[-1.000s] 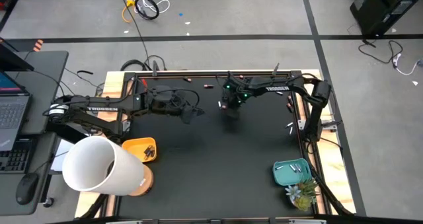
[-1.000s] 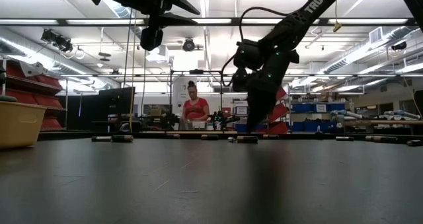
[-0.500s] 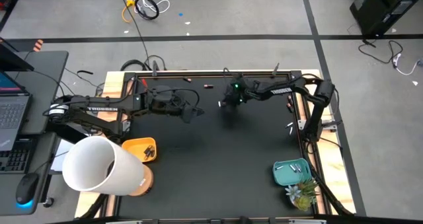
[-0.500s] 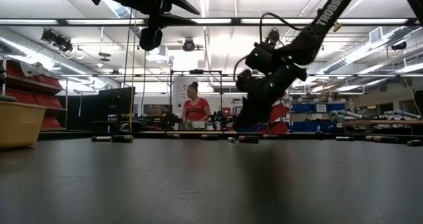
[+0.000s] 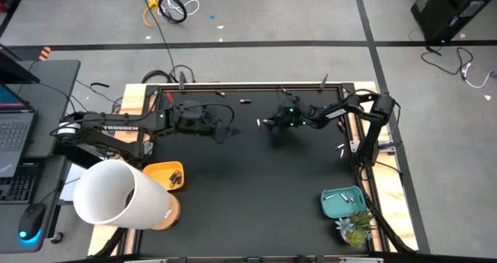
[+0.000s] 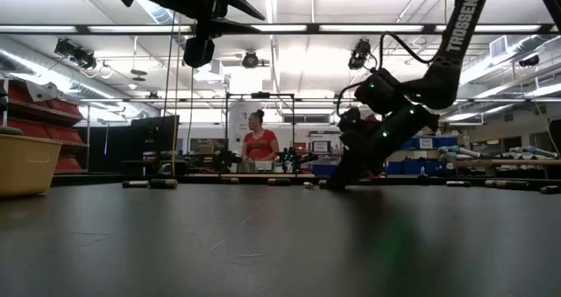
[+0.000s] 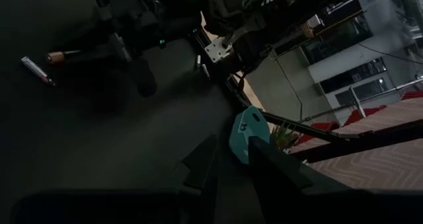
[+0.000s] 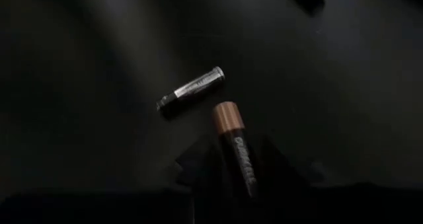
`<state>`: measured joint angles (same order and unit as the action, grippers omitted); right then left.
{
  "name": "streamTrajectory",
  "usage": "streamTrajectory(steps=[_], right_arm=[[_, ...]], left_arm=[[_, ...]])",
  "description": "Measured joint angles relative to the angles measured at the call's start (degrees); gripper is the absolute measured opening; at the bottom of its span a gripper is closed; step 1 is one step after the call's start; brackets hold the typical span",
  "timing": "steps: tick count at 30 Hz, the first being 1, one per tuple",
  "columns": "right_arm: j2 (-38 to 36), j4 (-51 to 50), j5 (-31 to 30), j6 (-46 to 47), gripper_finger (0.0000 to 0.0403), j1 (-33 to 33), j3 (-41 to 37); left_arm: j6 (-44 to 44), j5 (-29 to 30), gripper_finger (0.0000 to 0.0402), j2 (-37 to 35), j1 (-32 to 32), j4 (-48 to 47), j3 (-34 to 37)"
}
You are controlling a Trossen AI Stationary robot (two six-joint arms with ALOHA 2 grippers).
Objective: Sort batteries
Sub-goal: Put the black battery into the yellow bin
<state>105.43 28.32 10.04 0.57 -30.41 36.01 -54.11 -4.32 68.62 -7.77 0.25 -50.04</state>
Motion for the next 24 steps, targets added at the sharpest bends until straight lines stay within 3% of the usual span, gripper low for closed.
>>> streamTrajectory(steps=[6, 15, 24], right_arm=[[0.09, -0.89, -1.14, -2.46, 0.0029, 0.91, 0.47], [-0.86, -1.56, -1.47, -2.11, 0.0028, 1.49, 0.66], [-6.70, -4.37, -0.98, -1.80, 0.0028, 1.84, 0.39]], left_arm=[[-0.24, 0.00, 0.0096, 0.00, 0.00, 0.04, 0.00], [-0.24, 0.00, 0.0096, 0.00, 0.00, 0.11, 0.00], [0.07, -0.48, 0.0096, 0.00, 0.00, 0.28, 0.00]])
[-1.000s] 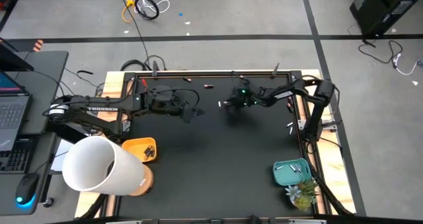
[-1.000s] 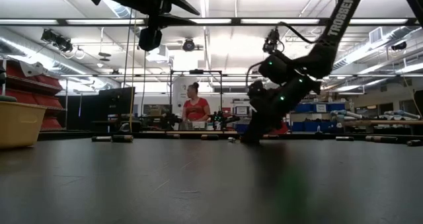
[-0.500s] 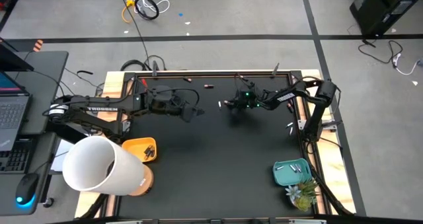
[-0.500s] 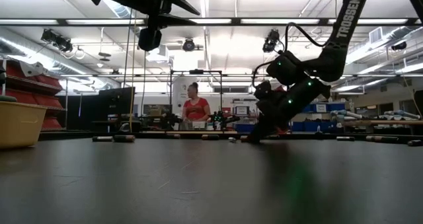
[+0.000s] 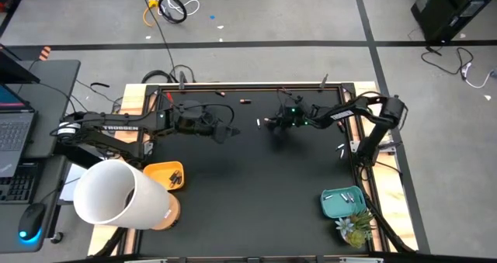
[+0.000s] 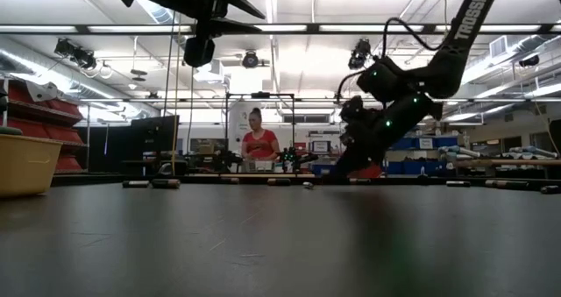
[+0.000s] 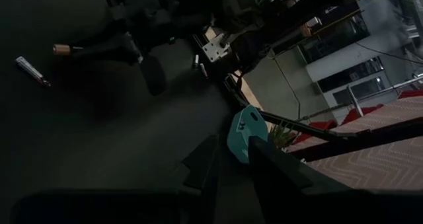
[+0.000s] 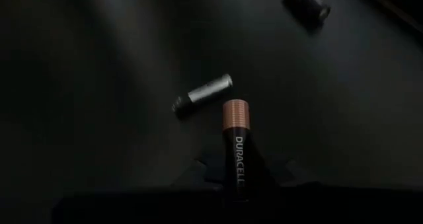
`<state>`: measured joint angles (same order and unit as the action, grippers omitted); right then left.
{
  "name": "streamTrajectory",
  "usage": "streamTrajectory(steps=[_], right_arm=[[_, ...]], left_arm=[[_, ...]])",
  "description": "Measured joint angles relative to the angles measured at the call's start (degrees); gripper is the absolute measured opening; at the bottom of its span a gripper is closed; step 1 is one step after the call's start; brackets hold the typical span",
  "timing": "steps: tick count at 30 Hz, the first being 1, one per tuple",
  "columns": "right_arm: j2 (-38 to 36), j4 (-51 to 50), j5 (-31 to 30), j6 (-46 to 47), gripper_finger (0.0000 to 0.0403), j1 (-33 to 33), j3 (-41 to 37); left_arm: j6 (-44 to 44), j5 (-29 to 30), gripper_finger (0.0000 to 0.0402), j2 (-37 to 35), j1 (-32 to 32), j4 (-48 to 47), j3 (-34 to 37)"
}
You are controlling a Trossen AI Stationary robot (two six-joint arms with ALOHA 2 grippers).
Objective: Sort batteries
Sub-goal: Put the black battery into the yellow bin
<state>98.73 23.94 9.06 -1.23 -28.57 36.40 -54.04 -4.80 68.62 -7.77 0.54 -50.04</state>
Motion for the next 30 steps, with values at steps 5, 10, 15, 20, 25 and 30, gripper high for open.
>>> streamTrajectory(steps=[5, 10, 15, 20, 25, 30], right_arm=[[-7.07, -3.44, 0.74, 1.89, 0.0028, 1.34, 0.02], [-17.94, -11.79, 1.53, 5.49, 0.0028, 5.30, 2.44], [-23.68, -18.78, 2.23, 6.44, 0.0028, 10.03, 10.42], [-24.93, -20.33, 0.46, 8.27, 0.0028, 13.86, 18.94], [-23.97, -27.35, -6.20, 2.33, 0.0028, 18.17, 27.98], [-22.16, -35.10, -9.15, -2.45, 0.0028, 19.99, 33.51]], left_arm=[[1.39, 0.00, 0.0096, 0.00, 0.00, 0.09, 0.00], [5.04, -0.25, 0.0096, 0.00, 0.00, 0.09, 0.00], [10.53, -0.46, 0.0096, 0.00, 0.00, 0.30, 0.00], [13.14, -0.46, 0.0096, 0.02, -0.80, 4.21, -0.01], [8.70, 1.34, 0.0099, 0.02, -2.38, 9.27, -0.02], [4.17, 3.25, 0.0121, 0.18, -3.52, 16.40, -0.04]])
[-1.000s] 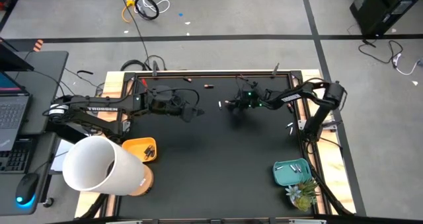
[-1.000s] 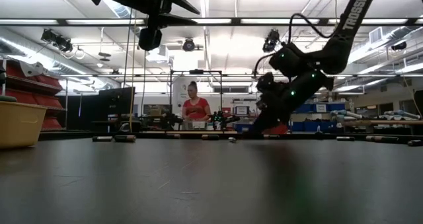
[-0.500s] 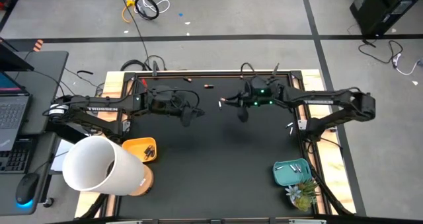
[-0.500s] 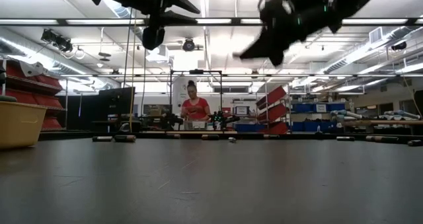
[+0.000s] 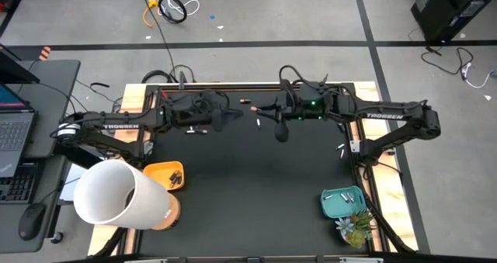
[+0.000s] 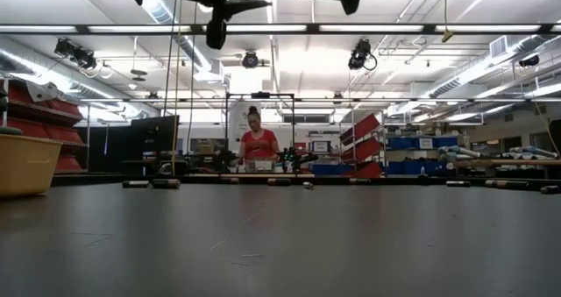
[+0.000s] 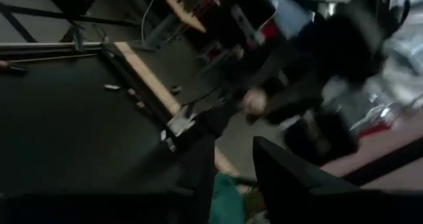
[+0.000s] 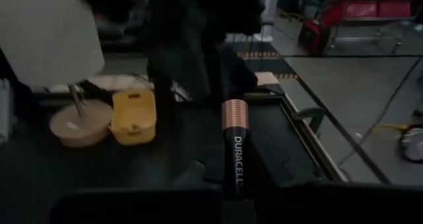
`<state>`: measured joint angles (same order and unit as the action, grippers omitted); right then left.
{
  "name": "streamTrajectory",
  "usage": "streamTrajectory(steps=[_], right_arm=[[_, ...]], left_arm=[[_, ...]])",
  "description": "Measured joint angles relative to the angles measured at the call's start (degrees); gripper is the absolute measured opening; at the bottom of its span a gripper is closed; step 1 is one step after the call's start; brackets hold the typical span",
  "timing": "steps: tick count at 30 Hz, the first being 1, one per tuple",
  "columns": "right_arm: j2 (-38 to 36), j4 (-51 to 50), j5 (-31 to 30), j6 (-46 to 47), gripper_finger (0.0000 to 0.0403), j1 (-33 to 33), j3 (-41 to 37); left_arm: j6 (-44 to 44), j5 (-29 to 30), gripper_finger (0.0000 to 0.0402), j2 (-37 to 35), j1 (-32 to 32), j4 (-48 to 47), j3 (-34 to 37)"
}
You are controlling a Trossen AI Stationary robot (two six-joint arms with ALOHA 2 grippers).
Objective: Sort batteries
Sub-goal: Put the black battery into the yellow bin
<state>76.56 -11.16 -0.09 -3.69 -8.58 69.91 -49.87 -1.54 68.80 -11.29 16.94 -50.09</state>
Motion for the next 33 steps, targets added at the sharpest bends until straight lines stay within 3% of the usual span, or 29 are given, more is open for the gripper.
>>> streamTrajectory(steps=[5, 9, 18, 33], right_arm=[[0.25, -2.13, -1.82, -4.23, 0.0028, 1.21, 1.14], [0.25, -2.75, -1.84, -4.04, 0.0028, 1.05, 1.15], [2.69, -3.69, -0.60, -3.01, 0.0028, 1.09, 1.22], [4.56, -1.38, -0.15, -2.46, 0.0028, 0.31, 1.24]], left_arm=[[-7.72, -0.96, 0.0158, 0.94, -0.72, 1.97, -0.06], [-9.07, -1.78, 0.0174, 2.19, -0.68, 2.55, -0.02], [-10.64, -2.16, 0.0177, 5.15, -0.66, 8.08, -0.02], [-12.17, -5.06, 0.0176, 7.25, -0.61, 8.19, 0.04]])
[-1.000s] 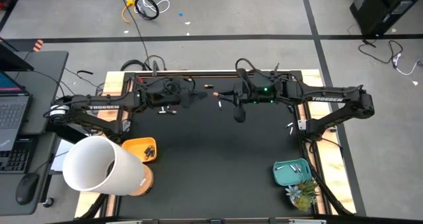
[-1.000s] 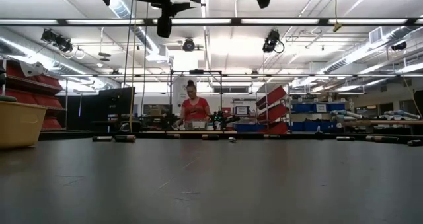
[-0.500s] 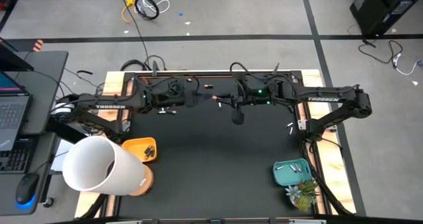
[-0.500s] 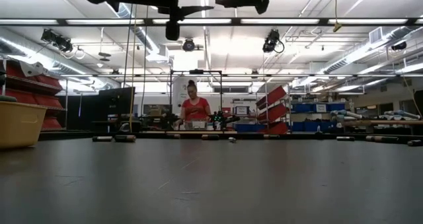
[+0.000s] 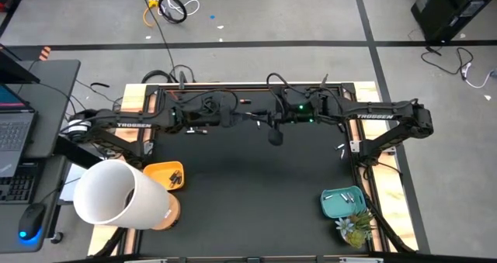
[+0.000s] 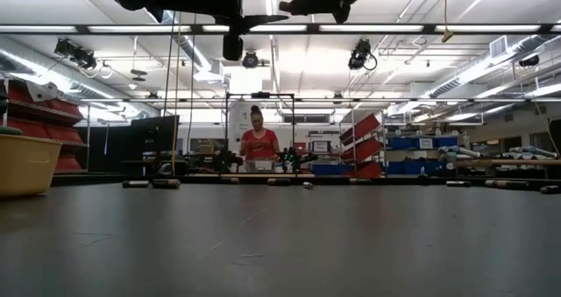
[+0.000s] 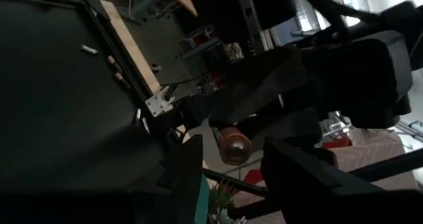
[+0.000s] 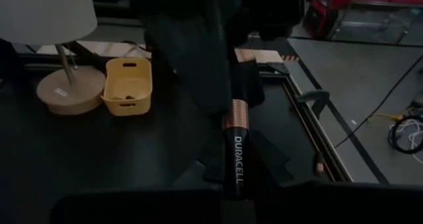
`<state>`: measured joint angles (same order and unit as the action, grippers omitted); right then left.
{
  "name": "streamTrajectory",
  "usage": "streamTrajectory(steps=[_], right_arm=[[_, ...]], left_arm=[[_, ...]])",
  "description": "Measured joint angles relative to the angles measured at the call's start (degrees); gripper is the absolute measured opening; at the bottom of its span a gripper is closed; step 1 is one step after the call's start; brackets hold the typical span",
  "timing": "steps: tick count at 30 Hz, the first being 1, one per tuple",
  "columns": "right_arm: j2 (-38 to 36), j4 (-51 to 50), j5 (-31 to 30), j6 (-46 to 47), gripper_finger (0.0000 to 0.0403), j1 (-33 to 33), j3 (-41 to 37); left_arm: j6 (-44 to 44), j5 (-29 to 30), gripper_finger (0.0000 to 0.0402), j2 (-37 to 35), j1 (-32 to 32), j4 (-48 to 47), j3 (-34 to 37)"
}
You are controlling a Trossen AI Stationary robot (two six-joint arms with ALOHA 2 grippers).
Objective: Sort batteries
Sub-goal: Put the black battery into the yellow bin
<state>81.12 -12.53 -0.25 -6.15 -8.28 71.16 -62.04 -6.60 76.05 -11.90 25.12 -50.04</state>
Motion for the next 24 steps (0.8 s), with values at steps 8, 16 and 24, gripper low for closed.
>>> streamTrajectory(steps=[8, 16, 24], right_arm=[[0.36, 0.10, 1.60, 0.12, 0.0028, -0.08, -0.02], [0.35, 0.15, 2.15, 0.17, 0.0028, -0.04, -0.02], [0.35, -0.04, 3.02, 3.00, 0.0119, 0.00, -0.02]], left_arm=[[0.38, 1.41, 0.0062, 0.50, 0.01, -0.57, 0.00], [1.72, 1.71, 0.0061, 0.50, -0.07, -0.74, 0.00], [1.99, 2.00, 0.0061, 0.48, -0.07, -0.54, 0.00]])
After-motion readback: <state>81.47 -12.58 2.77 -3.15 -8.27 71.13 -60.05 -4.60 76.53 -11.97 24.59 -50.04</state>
